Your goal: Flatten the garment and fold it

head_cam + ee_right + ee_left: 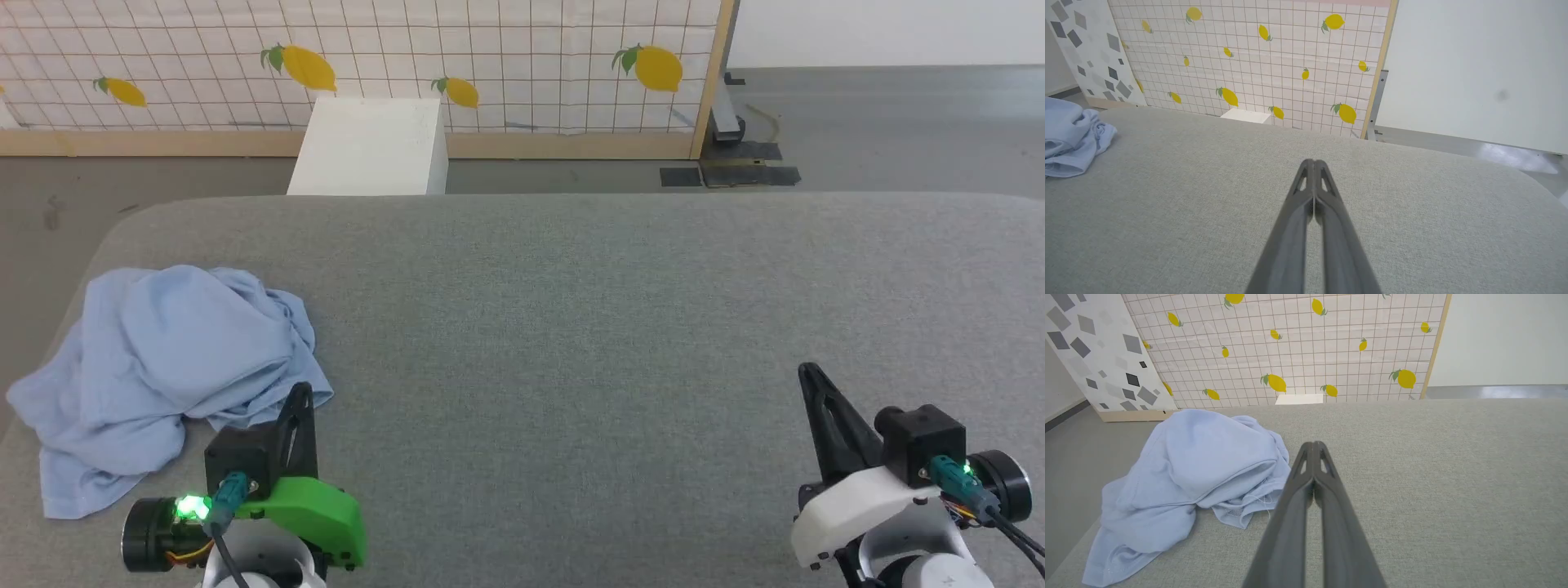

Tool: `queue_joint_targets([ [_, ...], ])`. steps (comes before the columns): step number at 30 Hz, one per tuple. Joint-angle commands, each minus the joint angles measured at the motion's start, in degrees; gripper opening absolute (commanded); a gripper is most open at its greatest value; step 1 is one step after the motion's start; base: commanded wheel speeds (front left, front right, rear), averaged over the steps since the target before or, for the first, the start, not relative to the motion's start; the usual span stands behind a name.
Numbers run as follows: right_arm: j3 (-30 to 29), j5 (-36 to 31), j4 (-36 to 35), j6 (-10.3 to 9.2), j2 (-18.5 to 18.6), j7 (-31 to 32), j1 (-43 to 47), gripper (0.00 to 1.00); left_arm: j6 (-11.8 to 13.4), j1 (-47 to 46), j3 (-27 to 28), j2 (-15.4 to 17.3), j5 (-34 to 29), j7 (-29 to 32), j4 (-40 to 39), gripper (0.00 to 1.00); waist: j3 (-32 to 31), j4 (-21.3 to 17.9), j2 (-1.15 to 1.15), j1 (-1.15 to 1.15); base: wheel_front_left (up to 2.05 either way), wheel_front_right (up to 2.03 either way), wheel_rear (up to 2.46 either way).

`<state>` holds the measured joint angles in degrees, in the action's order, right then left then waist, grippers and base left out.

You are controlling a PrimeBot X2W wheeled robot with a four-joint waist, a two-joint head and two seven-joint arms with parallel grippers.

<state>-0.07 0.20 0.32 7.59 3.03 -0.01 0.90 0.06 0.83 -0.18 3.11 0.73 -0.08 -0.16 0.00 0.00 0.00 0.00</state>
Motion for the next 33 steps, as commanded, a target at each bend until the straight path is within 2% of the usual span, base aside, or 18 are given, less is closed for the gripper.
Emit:
queue_joint_targets([
  [1, 0.1, -0.2, -0.3, -0.1, -0.2, 0.0, -0.9, 0.0, -0.1, -0.8, 0.2, -0.2, -0.7, 0.1, 0.2, 0.0, 0.0, 0.0, 0.0, 0.0, 0.0, 0.0, 0.0],
  [23, 0.1, -0.2, -0.3, -0.1, -0.2, 0.0, -0.9, 0.0, -0.1, -0.8, 0.2, -0.2, -0.7, 0.1, 0.2, 0.0, 0.0, 0.0, 0.0, 0.0, 0.0, 0.0, 0.0],
  [24, 0.0, 0.0, 0.0, 0.01, 0.0, 0.0, 0.0, 1.0, 0.0, 0.0, 0.0, 0.0, 0.0, 0.0, 0.0, 1.0, 0.0, 0.0, 0.0, 0.0, 0.0, 0.0, 0.0],
  [33, -0.5, 0.6, 0.3, 0.01, 0.0, -0.6, 0.0, 1.0, -0.1, 0.2, -0.2, 0.0, 0.5, -0.6, -0.4, 1.0, 0.1, 0.0, 0.0, 0.0, 0.0, 0.0, 0.0],
])
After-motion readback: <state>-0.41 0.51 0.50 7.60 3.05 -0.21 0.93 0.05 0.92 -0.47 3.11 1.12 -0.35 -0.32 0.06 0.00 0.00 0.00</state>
